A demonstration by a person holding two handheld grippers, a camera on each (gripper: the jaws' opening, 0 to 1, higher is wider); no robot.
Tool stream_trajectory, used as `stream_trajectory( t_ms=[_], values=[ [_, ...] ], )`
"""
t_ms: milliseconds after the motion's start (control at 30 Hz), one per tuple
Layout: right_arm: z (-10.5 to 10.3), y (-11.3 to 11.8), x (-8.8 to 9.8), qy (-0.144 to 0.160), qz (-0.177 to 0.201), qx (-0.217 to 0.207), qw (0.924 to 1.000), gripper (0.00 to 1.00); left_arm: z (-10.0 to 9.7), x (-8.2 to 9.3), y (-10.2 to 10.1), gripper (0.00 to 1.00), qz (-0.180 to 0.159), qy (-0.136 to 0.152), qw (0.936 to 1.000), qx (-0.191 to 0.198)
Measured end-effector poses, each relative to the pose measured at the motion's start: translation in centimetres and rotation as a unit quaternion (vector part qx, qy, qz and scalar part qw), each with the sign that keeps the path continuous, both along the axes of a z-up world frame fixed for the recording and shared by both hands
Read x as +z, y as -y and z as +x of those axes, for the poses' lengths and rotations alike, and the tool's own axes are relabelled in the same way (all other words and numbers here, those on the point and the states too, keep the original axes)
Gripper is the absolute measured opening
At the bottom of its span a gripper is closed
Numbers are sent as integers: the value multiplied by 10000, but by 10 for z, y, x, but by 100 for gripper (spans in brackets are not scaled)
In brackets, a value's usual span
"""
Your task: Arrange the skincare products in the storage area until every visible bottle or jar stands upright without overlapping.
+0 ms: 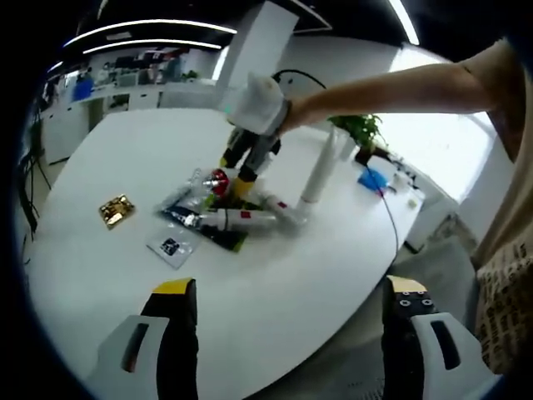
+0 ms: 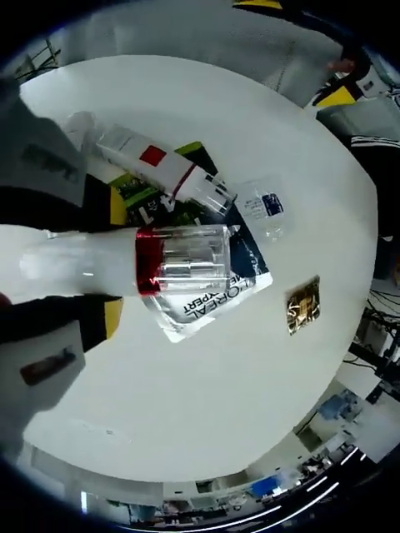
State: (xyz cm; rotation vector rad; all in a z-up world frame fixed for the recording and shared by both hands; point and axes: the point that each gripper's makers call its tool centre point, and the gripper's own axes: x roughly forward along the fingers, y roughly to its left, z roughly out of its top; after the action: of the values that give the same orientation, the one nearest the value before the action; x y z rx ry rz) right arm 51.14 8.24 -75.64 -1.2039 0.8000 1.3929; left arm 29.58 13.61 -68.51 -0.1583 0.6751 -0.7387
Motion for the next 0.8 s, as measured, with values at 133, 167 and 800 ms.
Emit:
stream_trajectory(
  t_ms=[133,167,800],
  values=[
    [6,6,10,47,161,-219,9996,27,0,3,0,90,37,47,10000,-18],
    [7,8,12,67,182,-264,9995,27,0,4,0,90,46,64,10000,-23],
    [14,26,72,220,1074,-957,9894,26,-5,20,4,90,183,276,9994,-121]
  ],
)
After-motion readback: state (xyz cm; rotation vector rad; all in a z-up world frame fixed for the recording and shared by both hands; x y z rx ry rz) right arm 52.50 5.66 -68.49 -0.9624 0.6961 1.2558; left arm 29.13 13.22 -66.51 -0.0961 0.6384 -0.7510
